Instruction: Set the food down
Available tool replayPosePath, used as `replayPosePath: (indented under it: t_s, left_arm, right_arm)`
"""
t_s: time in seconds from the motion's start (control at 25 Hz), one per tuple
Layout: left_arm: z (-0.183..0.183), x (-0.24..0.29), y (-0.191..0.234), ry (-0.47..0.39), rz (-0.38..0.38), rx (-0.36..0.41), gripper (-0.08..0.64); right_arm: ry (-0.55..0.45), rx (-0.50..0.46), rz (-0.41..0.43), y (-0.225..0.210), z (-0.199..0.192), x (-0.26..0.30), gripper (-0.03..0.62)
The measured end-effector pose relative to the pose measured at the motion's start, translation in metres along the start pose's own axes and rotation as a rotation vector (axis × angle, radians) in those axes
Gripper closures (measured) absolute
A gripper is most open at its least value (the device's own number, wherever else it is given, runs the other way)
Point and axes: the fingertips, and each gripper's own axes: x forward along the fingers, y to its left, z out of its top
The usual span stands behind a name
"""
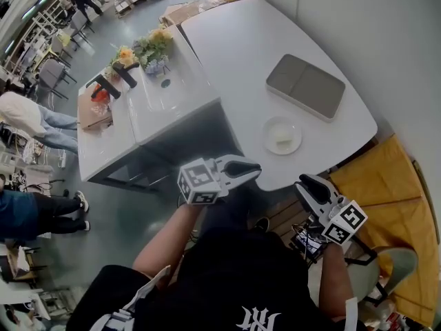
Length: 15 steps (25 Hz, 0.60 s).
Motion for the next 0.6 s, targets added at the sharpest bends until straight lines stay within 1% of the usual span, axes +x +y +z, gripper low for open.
replayPosePath:
  t_s: [0.04, 0.08, 0.24, 0.36, 0.4, 0.44, 0.48, 0.6]
  left_arm:
    - [-0.001, 0.001, 0.004, 0.008, 0.003, -0.005, 0.551]
    - [-0.001, 0.002, 0.009, 0.016, 0.007, -0.010, 0.551]
    - [-0.002, 0.009, 0.030, 0.028, 0.021, -0.041, 0.545]
    - [-0.002, 0.015, 0.050, 0.031, 0.016, -0.071, 0.528]
    - [-0.003, 0.017, 0.058, 0.032, 0.014, -0.083, 0.510]
    - [-0.004, 0.019, 0.067, 0.033, 0.015, -0.096, 0.479]
    - [-0.007, 0.020, 0.077, 0.037, 0.017, -0.108, 0.464]
    - [-0.016, 0.022, 0.109, 0.056, 0.021, -0.154, 0.457]
  right_arm:
    - [0.007, 0.007, 0.000, -0.004, 0.000, 0.001, 0.480]
    - [0.014, 0.014, -0.003, -0.008, 0.000, 0.003, 0.472]
    - [0.054, 0.025, -0.038, -0.028, 0.001, 0.007, 0.472]
    - [0.067, 0.041, -0.063, -0.049, 0.005, 0.016, 0.472]
    - [0.074, 0.046, -0.073, -0.057, 0.006, 0.020, 0.472]
    - [0.081, 0.055, -0.089, -0.067, 0.007, 0.024, 0.472]
    - [0.088, 0.066, -0.110, -0.078, 0.007, 0.029, 0.467]
    - [0.107, 0.110, -0.176, -0.111, 0.006, 0.043, 0.451]
